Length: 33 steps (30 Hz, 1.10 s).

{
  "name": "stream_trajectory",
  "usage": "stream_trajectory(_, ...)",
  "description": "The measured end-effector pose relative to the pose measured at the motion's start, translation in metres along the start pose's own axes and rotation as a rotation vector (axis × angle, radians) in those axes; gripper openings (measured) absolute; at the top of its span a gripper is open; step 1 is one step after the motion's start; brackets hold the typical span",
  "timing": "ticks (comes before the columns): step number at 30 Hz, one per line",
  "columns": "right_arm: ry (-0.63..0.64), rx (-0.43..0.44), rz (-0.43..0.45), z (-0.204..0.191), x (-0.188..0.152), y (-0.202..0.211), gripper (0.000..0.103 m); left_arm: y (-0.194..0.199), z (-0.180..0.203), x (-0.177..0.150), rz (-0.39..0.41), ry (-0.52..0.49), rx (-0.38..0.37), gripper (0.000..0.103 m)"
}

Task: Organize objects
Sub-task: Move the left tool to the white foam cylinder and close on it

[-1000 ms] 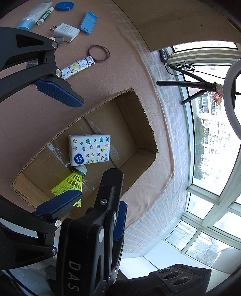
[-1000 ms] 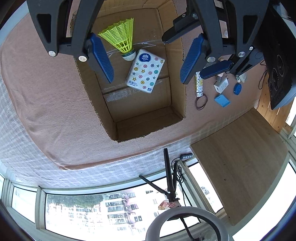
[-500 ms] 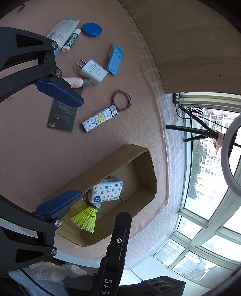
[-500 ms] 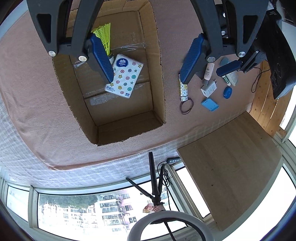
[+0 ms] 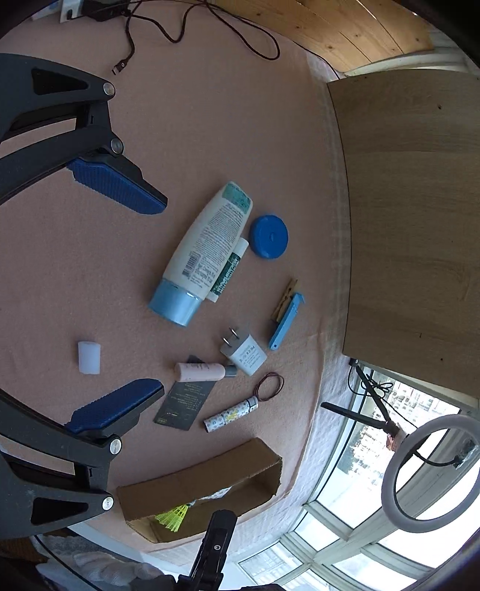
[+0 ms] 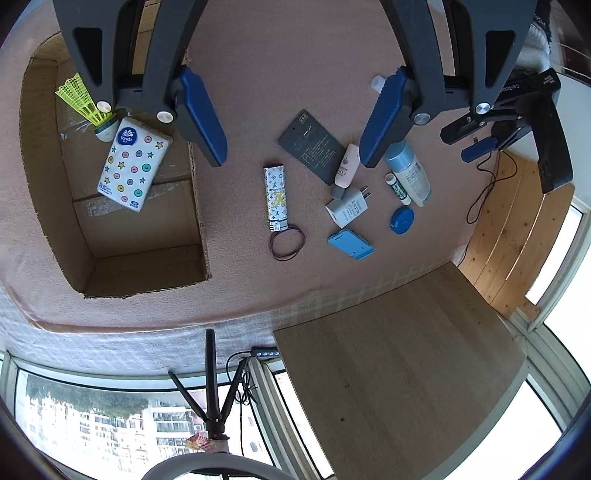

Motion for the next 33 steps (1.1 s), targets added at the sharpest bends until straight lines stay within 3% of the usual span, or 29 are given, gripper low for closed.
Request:
stream_trajectory(5,0.026,0.033,-0.065,-0.026,-0.014,-0.027,0.071,0.009,-0.015,-0.028,-0.028,0.010,-0.012,0.093)
stream_trajectory(12,0.032,0.036,-0.147,-0.043,-0.030,-0.063,0.071,0.004,0.026,-0.068,-0.072,-0.080,-0.069,0.092)
stream_trajectory(20,0.046,0.033,-0.190,-0.051,-0.037,-0.084,0.070,-0.013,0.062,-0.091,-0.114,-0.134,-0.127,0.091)
stream_trajectory(24,0.035,0.038,-0.218,-0.054,-0.039,-0.094,0.066,-0.022,0.070,-0.095,-0.129,-0.140,-0.136,0.083)
stream_trajectory(28,0.012,0.025,-0.254,-0.052,-0.043,-0.110,0.060,-0.027,0.071,-0.096,-0.132,-0.126,-0.134,0.083)
stream_trajectory(33,0.012,-0.003,-0.299,-0.055,-0.048,-0.132,0.041,-0.026,0.072,-0.096,-0.125,-0.121,-0.134,0.083)
Point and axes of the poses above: each gripper's, at about its wrist camera, not at the fingertips, and y roughly against the way its jaws point, z to its right, x to its top, the point moved 7 cm from there along -y, roughly the way its jaws point, and after that the axes turned 15 degrees about z, right-handed, at the moved point
